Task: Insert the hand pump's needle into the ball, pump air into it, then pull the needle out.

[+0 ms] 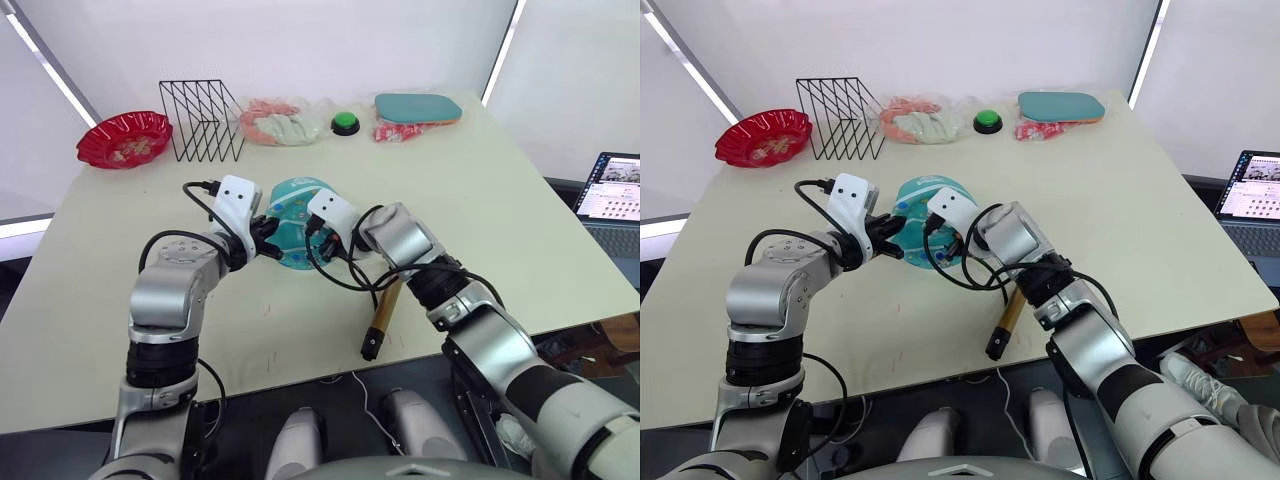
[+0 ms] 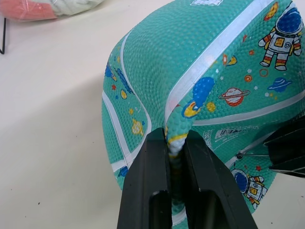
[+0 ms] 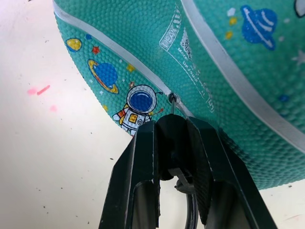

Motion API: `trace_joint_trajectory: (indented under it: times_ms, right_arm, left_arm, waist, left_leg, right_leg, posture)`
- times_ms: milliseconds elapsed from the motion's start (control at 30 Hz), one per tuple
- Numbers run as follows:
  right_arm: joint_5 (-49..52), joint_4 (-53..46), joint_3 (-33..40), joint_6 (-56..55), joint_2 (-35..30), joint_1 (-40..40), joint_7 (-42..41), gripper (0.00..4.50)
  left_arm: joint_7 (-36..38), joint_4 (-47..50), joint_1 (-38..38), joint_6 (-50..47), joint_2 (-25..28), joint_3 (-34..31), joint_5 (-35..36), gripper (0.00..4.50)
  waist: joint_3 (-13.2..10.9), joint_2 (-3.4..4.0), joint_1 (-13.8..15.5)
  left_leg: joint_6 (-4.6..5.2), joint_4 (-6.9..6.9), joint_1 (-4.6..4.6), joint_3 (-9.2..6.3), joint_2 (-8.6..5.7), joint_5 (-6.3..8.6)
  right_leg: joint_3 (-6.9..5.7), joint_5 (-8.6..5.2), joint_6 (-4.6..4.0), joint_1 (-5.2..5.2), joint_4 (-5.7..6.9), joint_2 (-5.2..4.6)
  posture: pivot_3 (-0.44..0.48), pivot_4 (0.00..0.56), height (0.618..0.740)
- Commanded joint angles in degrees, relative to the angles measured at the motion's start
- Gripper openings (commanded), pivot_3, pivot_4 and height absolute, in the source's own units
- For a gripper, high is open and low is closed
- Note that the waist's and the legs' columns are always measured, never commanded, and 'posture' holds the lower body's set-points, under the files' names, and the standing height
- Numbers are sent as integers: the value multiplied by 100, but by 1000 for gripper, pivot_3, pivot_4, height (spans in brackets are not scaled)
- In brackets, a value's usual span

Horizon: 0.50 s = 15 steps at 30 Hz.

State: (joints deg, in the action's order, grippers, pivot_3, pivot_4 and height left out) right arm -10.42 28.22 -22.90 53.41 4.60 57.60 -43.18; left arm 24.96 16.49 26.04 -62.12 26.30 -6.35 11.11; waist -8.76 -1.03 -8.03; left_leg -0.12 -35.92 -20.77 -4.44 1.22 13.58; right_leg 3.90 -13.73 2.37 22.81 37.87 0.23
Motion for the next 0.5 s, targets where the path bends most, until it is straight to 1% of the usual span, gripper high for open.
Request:
trace_joint_trajectory:
  times_ms: [33,167,200,267,300,333,367,400,433,467,500]
  right_arm:
    - [210,-364,-281,-203,257,-7,-106,340]
    - [183,-471,-319,-178,147,-9,-143,340]
    - [184,-563,-311,-144,72,-10,-159,1350]
    - [137,-815,-350,-104,-120,-39,-165,1949]
    - [121,-946,-368,-71,-209,-60,-146,2510]
    - [121,-1036,-388,-46,-269,-75,-123,2861]
    - [146,-1391,-399,66,-490,-151,-215,3083]
    - [178,-1661,-410,157,-653,-209,-286,3083]
    - [198,-1944,-407,214,-832,-278,-324,3083]
    - [267,-2319,-391,315,-1051,-362,-418,3083]
    - [335,-2556,-390,387,-1189,-411,-460,3083]
  left_arm:
    - [397,-184,-117,-102,-158,559,358,0]
    - [405,-243,-95,-58,-131,560,328,0]
    - [400,-281,-77,-35,-116,566,303,0]
    - [397,-370,-40,11,-84,573,253,0]
    - [394,-410,-24,29,-65,583,232,0]
    - [393,-436,-15,44,-52,591,221,0]
    - [405,-486,5,78,-28,595,208,0]
    - [414,-511,16,99,-9,597,207,0]
    - [425,-538,29,118,12,593,217,0]
    - [435,-569,46,139,36,585,228,0]
    - [440,-590,56,155,55,582,243,0]
  waist:
    - [0,0,0]
    - [-6,2,12]
    - [-10,4,23]
    - [-36,33,95]
    - [-46,46,168]
    - [-48,50,216]
    - [-48,50,267]
    - [-49,52,351]
    - [-49,52,383]
    - [-50,51,431]
    - [-50,51,451]
  left_leg:
    - [0,1,0,0,0,0]
    - [0,3,-1,-1,-2,0]
    - [0,3,-2,-1,-2,0]
    - [-1,3,-12,-1,-7,-1]
    - [-1,4,-21,-2,-13,-1]
    - [-13,4,-47,-8,-28,-9]
    - [-31,4,-72,-13,-32,-18]
    - [-63,4,-106,-20,-37,-31]
    - [-152,2,-146,-39,-49,-45]
    - [-153,1,-154,-39,-58,-45]
    - [-153,1,-173,-45,-81,-45]
  right_leg:
    - [0,0,0,1,0,0]
    - [0,-1,-1,2,0,-3]
    - [0,-1,-1,2,-1,-3]
    - [0,-1,-1,10,-1,-7]
    - [-1,-1,-1,16,-1,-12]
    - [-6,1,3,36,2,-22]
    - [-12,1,2,55,2,-27]
    - [-14,2,3,82,1,-30]
    - [-24,2,2,107,-1,-42]
    - [-24,3,2,110,-8,-51]
    - [-33,3,1,114,-19,-80]
  posture:
    - [0,150,740]
    - [0,150,740]
    - [0,150,740]
    - [0,150,740]
    - [0,150,740]
    - [0,150,740]
    - [0,150,740]
    - [0,150,740]
    - [0,150,740]
    - [0,150,740]
    - [0,150,740]
